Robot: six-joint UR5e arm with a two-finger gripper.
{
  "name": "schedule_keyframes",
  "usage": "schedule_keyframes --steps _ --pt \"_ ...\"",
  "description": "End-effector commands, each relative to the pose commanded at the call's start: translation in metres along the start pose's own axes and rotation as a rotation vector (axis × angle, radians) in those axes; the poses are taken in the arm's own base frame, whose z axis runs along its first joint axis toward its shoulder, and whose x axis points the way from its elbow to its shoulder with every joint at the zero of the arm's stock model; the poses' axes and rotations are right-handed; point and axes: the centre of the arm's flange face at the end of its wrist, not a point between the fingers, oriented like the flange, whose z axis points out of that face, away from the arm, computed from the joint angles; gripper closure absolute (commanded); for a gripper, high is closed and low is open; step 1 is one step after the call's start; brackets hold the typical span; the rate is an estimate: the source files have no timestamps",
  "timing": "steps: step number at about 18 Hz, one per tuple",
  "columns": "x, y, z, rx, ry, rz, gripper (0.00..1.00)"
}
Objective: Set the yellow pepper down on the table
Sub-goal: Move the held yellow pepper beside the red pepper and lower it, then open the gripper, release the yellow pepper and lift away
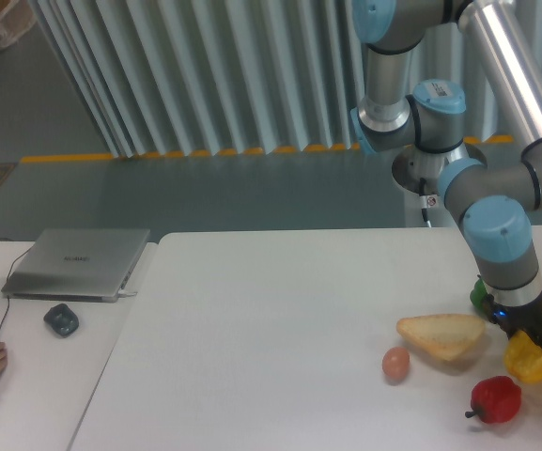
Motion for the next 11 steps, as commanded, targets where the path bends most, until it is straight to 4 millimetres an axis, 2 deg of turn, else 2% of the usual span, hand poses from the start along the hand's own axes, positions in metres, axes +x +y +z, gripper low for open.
schedule_keyframes --steps 6,7,11 --pt "0.002 0.0 -0.025 0.052 -0.013 0.007 0.0" --pt "0.0 0.001 -0.044 0.112 -0.011 -0.001 0.0" --pt "-0.012 0.009 -0.088 0.21 0.067 -0.012 0.0"
